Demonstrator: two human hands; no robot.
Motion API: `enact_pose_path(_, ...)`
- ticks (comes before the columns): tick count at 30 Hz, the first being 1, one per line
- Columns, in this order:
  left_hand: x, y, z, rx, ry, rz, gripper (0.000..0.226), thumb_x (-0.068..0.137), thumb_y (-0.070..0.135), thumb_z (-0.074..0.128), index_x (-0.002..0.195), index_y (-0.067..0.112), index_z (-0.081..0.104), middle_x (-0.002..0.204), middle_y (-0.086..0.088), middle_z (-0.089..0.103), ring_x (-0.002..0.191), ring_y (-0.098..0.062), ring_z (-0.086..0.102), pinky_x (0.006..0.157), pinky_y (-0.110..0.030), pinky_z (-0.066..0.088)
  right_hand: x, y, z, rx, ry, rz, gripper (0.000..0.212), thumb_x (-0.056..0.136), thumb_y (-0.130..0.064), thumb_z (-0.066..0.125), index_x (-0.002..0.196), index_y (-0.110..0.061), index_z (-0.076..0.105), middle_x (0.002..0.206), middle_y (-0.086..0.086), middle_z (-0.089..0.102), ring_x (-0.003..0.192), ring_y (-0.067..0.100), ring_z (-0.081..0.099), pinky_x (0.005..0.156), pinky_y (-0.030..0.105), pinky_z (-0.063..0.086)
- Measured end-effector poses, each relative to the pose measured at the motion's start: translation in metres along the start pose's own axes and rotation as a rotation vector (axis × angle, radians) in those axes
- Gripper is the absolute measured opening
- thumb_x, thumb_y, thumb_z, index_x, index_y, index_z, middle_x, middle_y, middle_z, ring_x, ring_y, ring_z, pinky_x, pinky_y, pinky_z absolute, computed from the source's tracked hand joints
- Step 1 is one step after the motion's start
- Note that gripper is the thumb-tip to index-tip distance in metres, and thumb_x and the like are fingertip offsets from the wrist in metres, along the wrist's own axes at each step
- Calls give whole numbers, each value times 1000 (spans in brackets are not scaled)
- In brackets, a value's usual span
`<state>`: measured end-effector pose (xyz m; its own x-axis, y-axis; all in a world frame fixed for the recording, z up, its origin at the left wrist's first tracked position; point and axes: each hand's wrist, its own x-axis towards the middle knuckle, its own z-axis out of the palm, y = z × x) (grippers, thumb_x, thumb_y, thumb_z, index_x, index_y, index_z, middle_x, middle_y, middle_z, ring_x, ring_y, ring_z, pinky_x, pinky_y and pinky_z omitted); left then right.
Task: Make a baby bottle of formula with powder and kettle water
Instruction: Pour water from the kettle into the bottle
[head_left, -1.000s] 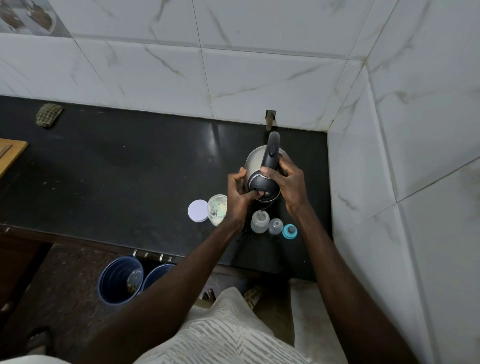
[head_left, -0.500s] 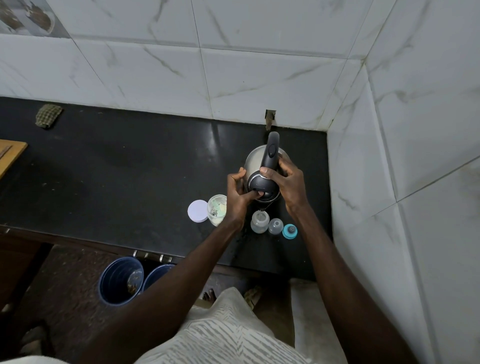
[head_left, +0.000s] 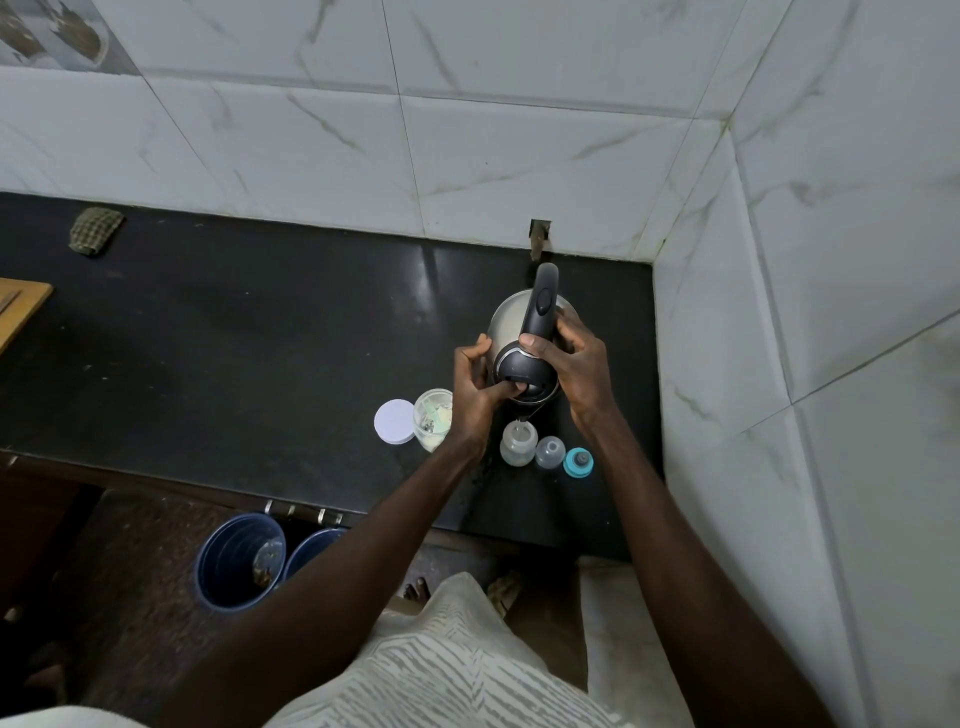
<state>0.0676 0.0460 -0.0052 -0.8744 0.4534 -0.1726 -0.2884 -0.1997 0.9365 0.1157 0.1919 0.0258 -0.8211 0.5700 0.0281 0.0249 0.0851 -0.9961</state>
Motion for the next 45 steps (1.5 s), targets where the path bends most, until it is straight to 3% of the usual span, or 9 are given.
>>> enact_pose_path(11,2,-2,-1,-2,2,0,73,65,-7,80,126,10,46,156,-11,44,137,-26,53,111,-55,46,1,3,-1,-9,5,0,60,80,-38,85,134,-18,68,133,-3,68,122,20,66,98,50,58)
enact_pose_path(26,2,-2,-2,4,0,1,75,63,-2,83,127,13,46,152,-15,48,134,-34,55,108,-63,46,1,1,0,26,1,24,57,80,-33,87,132,-18,69,131,-2,69,119,21,68,96,49,60)
enact_pose_path(31,1,-2,0,23,5,10,71,68,-11,77,128,7,43,151,-17,49,133,-33,56,107,-57,49,0,0,0,35,-12,26,56,80,-36,86,132,-21,69,130,-3,70,119,20,68,98,49,59)
enact_pose_path(40,3,-3,-1,25,9,5,68,68,-14,76,124,11,46,152,-17,48,134,-36,55,108,-58,47,2,2,-1,70,0,36,58,78,-37,87,130,-19,70,130,0,70,119,23,68,98,50,59)
enact_pose_path(45,5,1,0,4,14,-2,66,69,-16,74,123,12,47,150,-14,50,133,-32,56,105,-52,51,5,1,2,104,2,49,57,79,-34,87,131,-18,70,129,0,71,117,22,69,98,47,59)
